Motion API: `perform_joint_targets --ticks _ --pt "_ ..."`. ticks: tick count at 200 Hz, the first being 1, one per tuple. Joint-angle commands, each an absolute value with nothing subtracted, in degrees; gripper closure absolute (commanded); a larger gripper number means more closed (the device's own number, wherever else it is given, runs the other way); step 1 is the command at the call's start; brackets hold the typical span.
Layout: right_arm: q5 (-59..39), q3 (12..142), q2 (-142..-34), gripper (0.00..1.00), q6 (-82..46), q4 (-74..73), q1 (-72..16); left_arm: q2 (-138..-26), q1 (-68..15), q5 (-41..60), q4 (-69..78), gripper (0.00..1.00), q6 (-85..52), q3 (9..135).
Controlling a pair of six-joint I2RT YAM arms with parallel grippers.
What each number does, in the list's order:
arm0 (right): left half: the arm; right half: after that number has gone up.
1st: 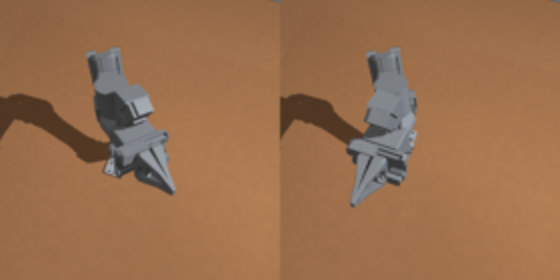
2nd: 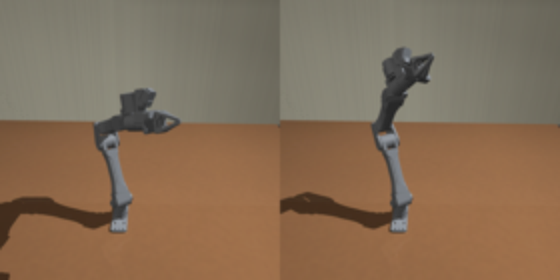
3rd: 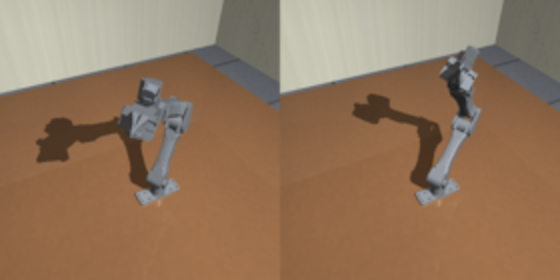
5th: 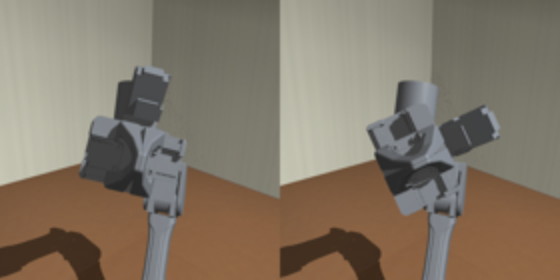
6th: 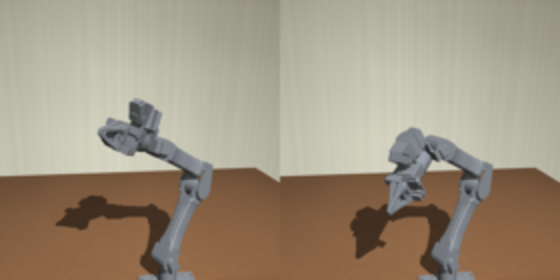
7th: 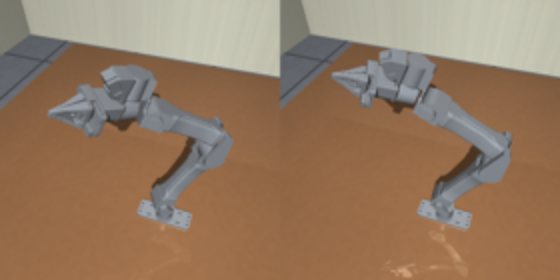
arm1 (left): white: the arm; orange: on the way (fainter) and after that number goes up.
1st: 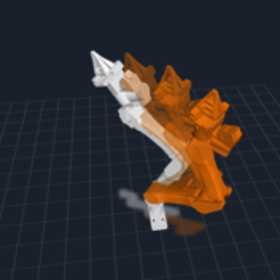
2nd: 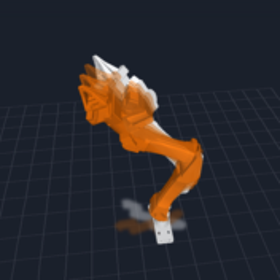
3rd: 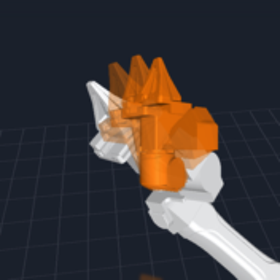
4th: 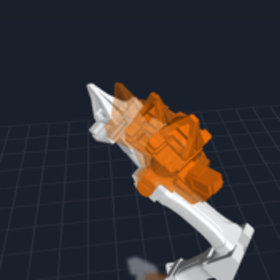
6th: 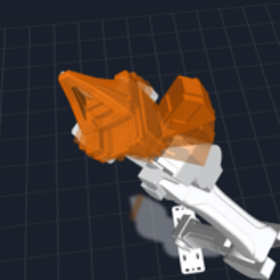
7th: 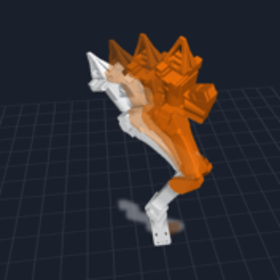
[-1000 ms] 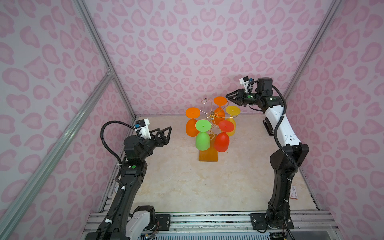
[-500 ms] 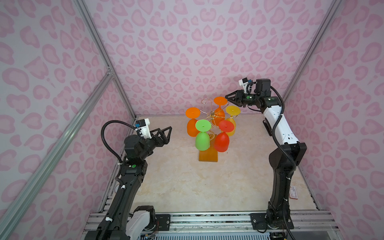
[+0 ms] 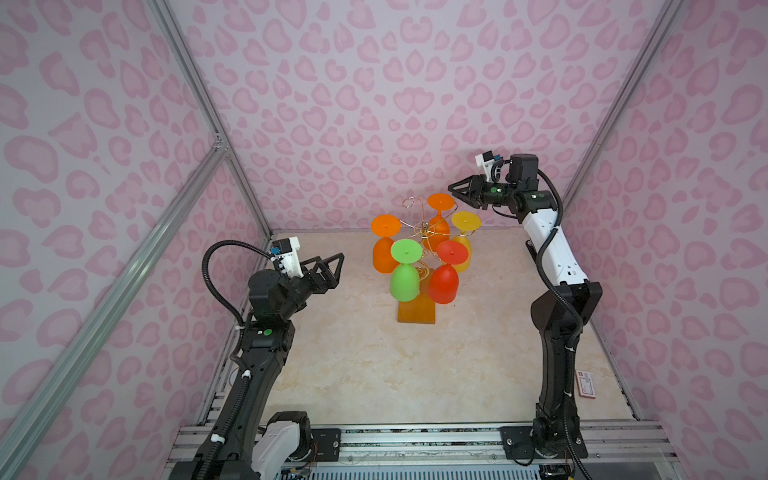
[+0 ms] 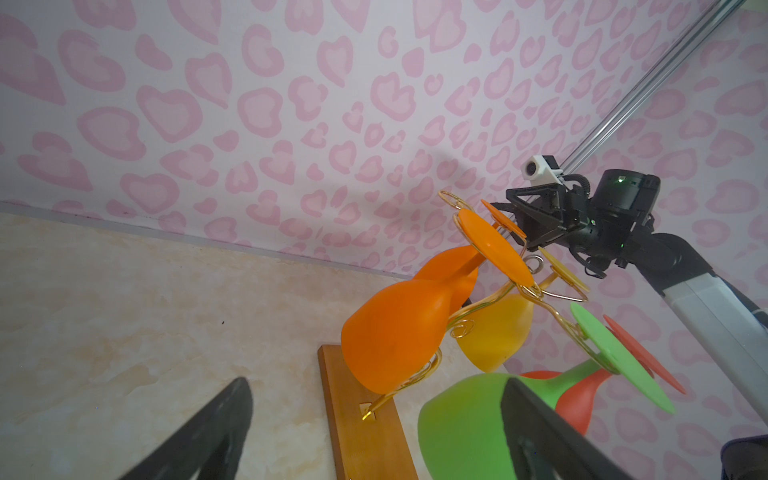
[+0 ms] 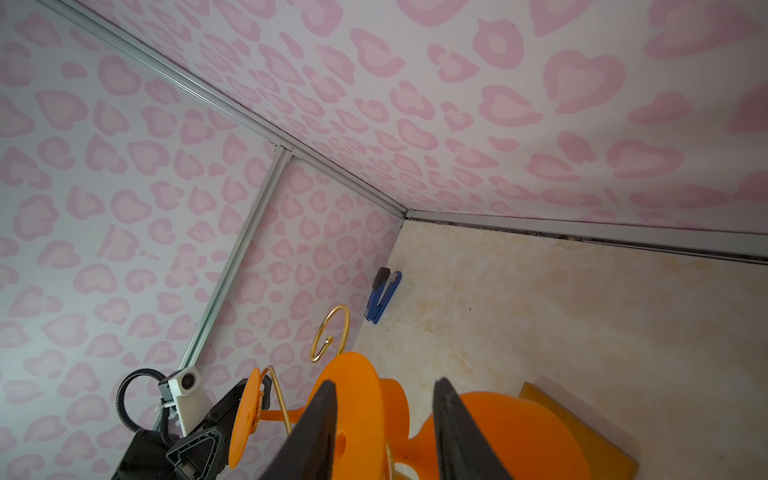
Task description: Take the wine glass off the wine glass rack
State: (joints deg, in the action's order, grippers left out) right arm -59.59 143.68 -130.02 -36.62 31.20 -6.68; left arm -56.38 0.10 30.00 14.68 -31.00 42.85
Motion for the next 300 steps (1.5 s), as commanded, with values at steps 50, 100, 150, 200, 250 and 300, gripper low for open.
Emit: perform_joint_targets --ticks 50,100,150,200,250,300 --pt "-62.98 144.23 -130.96 0.64 -35.20 31.83 -7.29 -56.24 0.09 30.70 14.50 0.05 -30.32 43.59" --pt "-63.80 144.23 -130.97 0.67 -33.95 32.99 -7.82 -56.23 0.14 30.76 14.50 0.05 -30.31 43.68" --pt "-63.90 144.10 -130.96 0.72 -32.78 34.43 -8.04 -56.51 0.09 30.80 14.51 0.05 -30.24 43.68" --pt "-64.31 144.05 -132.18 0.77 -32.48 34.63 -8.26 -56.65 0.10 30.69 14.51 0.05 -30.15 43.60" --pt "-64.07 143.96 -132.45 0.80 -32.54 34.72 -8.44 -56.35 0.11 30.53 14.41 0.05 -30.10 43.42" --pt "-63.63 143.96 -131.67 0.81 -33.55 33.29 -8.26 -56.25 0.09 30.51 14.41 0.05 -30.15 43.42"
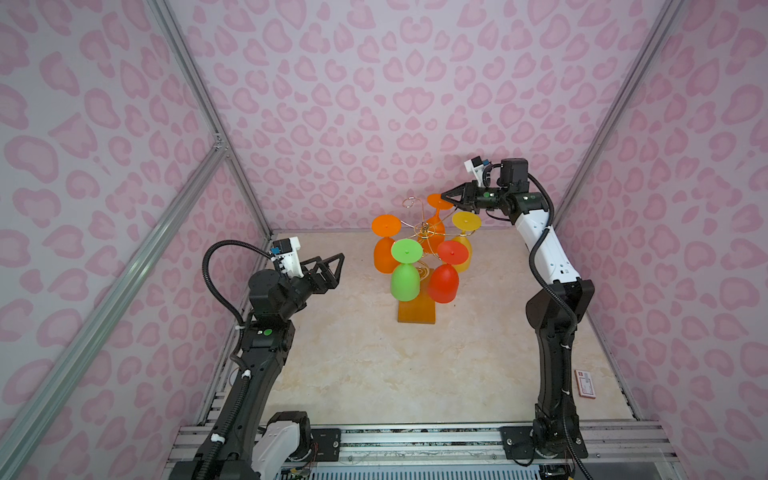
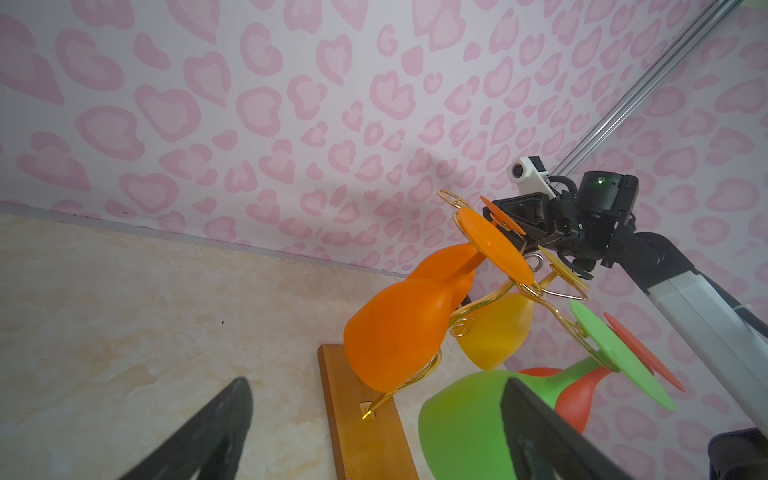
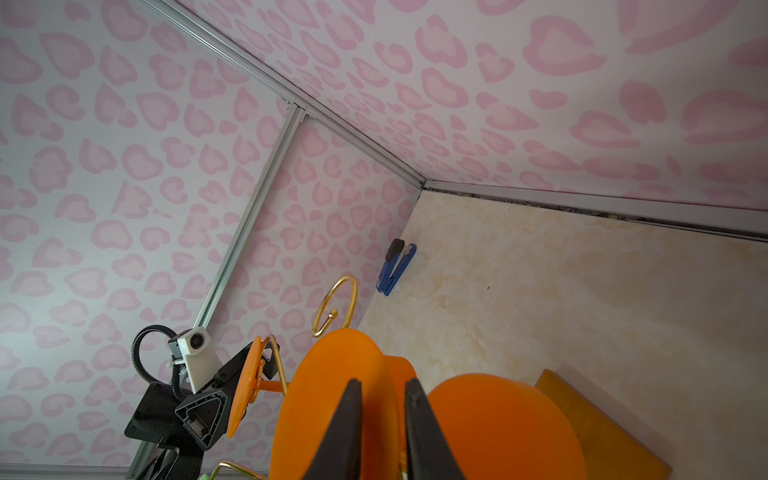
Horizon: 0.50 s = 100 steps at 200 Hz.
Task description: Take the wine glass off the wine glass rack
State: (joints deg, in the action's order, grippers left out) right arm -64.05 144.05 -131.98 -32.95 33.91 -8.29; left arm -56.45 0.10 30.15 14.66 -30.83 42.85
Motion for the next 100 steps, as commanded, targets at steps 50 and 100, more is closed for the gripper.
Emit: perform_joint_targets --ticks 50,100 --pt "-64.18 143.60 -131.40 0.79 -36.03 29.93 -8.17 -56.16 0.09 30.41 14.33 0.05 -30.20 43.33" --pt "-63.73 141.42 -128.96 0.80 -35.68 29.11 -7.98 -56.17 0.09 30.41 14.33 0.05 -30.15 43.34"
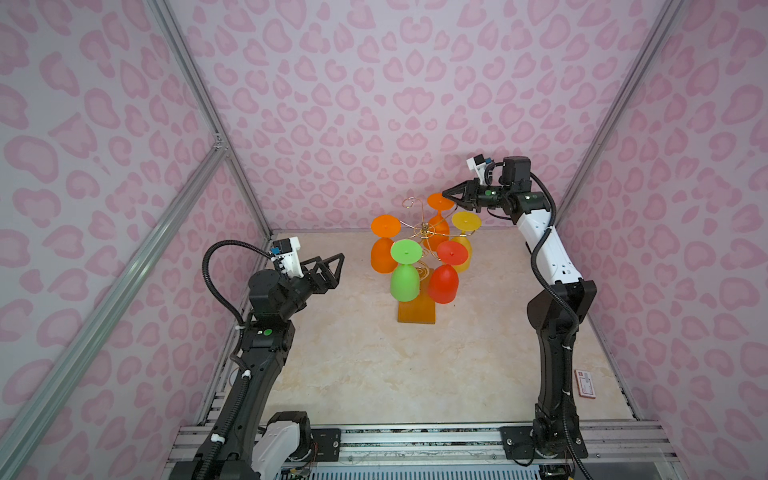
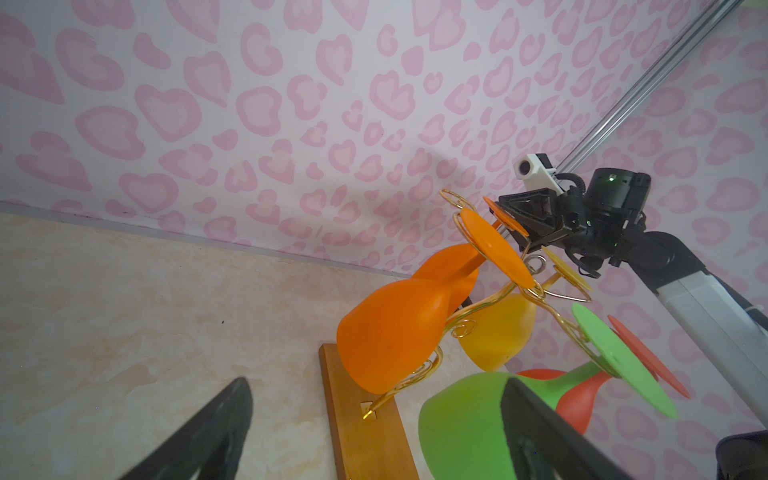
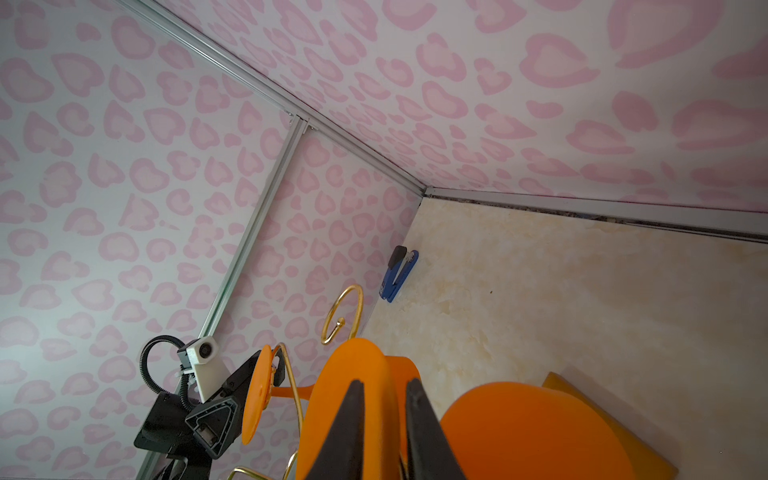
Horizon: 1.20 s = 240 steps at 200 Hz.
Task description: Take the wine glass off the wine glass rack
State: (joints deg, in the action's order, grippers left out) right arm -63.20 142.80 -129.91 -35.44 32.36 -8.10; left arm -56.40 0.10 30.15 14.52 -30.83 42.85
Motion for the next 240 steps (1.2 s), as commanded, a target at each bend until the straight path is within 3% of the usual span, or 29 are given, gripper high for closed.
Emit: perform_joint_targets --ticks 1,240 --pt "-63.77 141.33 -128.90 0.80 -35.77 29.01 -7.99 -56.16 0.09 30.41 14.33 0.05 -30.15 43.33" --pt "-64.25 138.96 -127.28 0.86 -33.61 32.16 -7.08 -56.61 0.10 30.20 14.24 0.05 -29.88 43.59"
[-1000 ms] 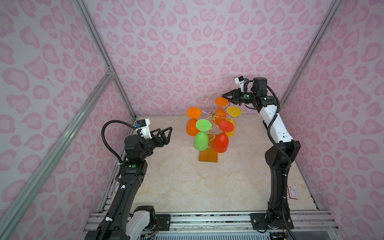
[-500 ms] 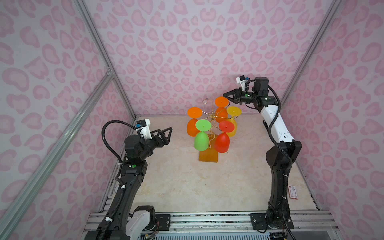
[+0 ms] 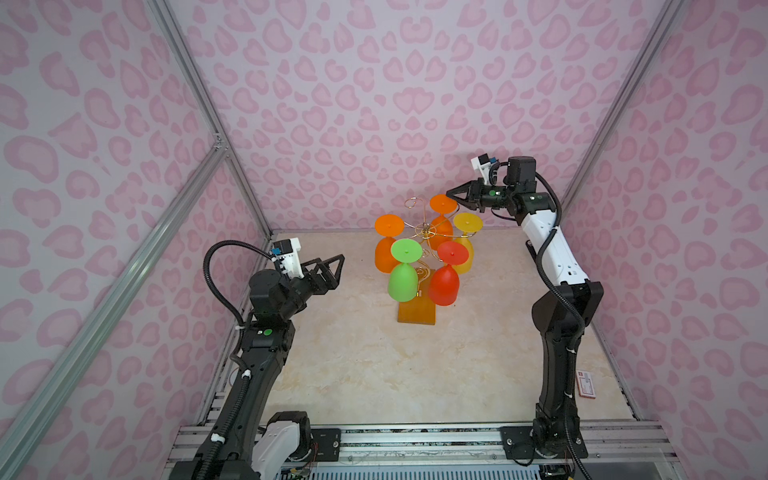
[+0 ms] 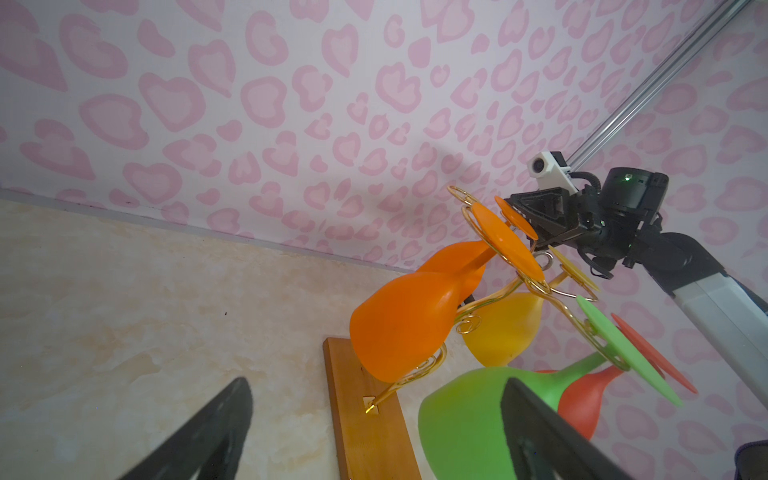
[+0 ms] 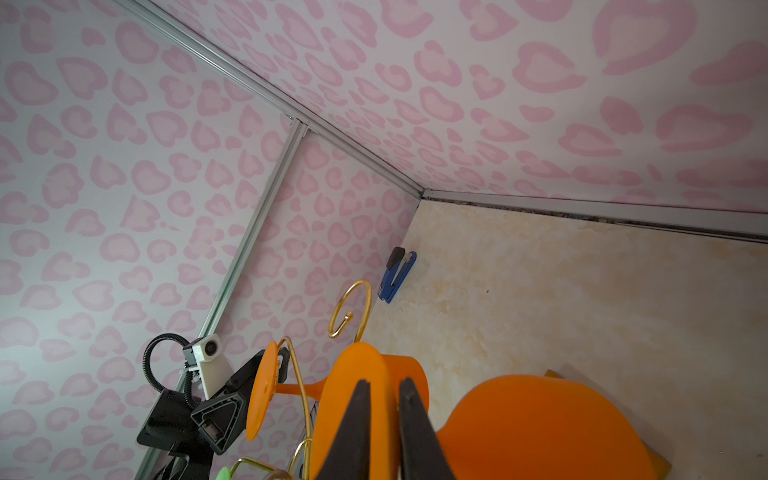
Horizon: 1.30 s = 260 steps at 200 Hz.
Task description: Take the wine glass off the wine glass rack
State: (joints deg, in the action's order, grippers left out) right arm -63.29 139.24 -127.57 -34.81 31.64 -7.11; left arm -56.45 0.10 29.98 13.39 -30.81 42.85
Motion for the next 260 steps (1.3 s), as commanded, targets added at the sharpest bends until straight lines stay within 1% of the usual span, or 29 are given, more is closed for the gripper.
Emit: perform_joint_targets --ticks 1,55,158,183,260 --pt "-64.25 138.96 -127.27 0.86 -33.64 32.21 -7.10 -56.65 0.09 30.22 14.24 0.05 -29.88 43.59" --pt "-64.52 138.96 -127.35 0.87 -33.37 32.69 -7.12 -56.78 0.09 30.19 14.15 0.05 -29.73 43.68" --pt "-64.60 138.78 -127.18 0.94 -32.96 33.57 -7.03 -56.69 0.14 29.83 14.06 0.05 -29.62 43.33" --pt "-64.94 138.70 -127.18 0.97 -33.62 33.61 -7.02 -56.69 0.09 29.75 14.06 0.05 -29.62 43.32" --pt "-66.86 136.45 -126.57 1.00 -37.96 30.42 -6.77 -56.78 0.13 29.54 14.06 0.05 -29.53 43.24"
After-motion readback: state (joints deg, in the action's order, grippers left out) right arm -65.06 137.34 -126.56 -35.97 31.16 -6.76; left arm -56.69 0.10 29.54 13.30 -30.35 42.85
